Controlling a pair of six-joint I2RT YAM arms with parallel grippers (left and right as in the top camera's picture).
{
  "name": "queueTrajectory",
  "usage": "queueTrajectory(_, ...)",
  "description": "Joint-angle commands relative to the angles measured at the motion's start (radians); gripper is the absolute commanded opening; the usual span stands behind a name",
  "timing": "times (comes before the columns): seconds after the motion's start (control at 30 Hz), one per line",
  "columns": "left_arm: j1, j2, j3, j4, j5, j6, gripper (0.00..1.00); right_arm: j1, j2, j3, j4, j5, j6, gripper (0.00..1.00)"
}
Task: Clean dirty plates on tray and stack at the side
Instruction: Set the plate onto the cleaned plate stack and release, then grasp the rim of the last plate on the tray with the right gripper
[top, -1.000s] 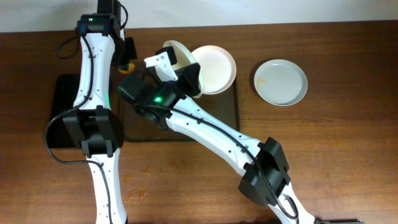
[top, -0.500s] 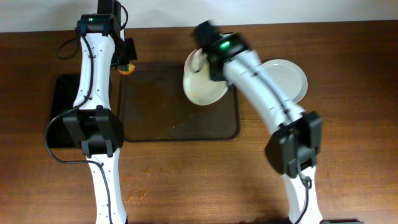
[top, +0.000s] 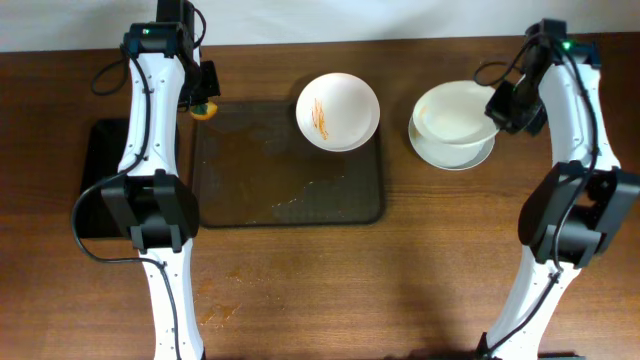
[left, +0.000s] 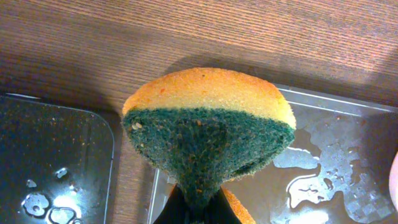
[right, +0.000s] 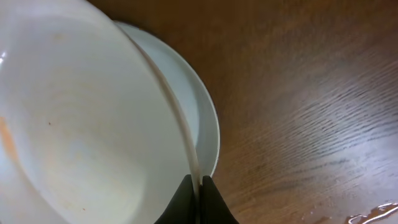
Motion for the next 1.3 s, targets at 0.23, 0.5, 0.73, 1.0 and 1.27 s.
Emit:
queueTrajectory(0.23, 0.0, -0.001, 0.004, 0.013, 0.031, 0.02, 0.01, 0.025, -0.001, -0.185, 0.127, -0.119, -0.036, 0.31)
queueTrajectory(0.5, -0.001, -0.001, 0.004, 0.014, 0.031, 0.02, 0.01, 0.286, 0.004, -0.014, 0.225, -0.177, -0.072, 0.56)
queueTrajectory(0.73, -0.001, -0.001, 0.004, 0.014, 0.03, 0.02, 0.01, 0.479, 0.086, -0.016, 0.379, 0.035, 0.052, 0.44)
queueTrajectory(1.0, -0.001, -0.001, 0.004, 0.005, 0.03, 0.02, 0.01, 0.478, 0.133, -0.024, 0.362, 0.034, 0.127, 0.23)
queueTrajectory(1.27, -0.001, -0.001, 0.004, 0.002, 0.03, 0.02, 0.01, 0.485, 0.169, -0.056, 0.324, -0.093, 0.187, 0.1)
